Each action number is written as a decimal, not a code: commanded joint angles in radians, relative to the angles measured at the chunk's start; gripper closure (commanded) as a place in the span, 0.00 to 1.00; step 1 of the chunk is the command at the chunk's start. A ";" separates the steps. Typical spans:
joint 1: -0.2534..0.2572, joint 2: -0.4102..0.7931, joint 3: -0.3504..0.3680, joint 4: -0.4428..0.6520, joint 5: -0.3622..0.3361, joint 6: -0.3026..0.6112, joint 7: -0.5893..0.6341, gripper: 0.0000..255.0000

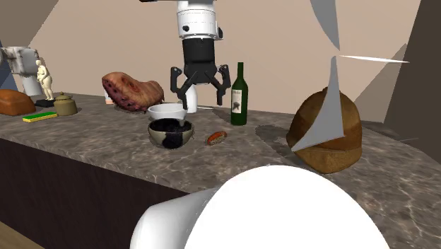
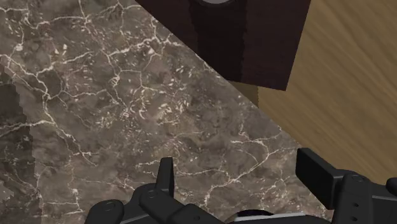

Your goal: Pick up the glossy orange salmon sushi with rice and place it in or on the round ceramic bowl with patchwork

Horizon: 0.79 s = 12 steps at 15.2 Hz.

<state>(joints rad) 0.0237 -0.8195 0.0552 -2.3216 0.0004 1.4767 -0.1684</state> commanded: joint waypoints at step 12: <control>-0.162 0.287 0.096 -0.028 0.086 0.383 0.463 0.00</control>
<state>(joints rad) -0.1227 -0.5612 0.1439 -2.3527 0.0815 1.8256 0.2487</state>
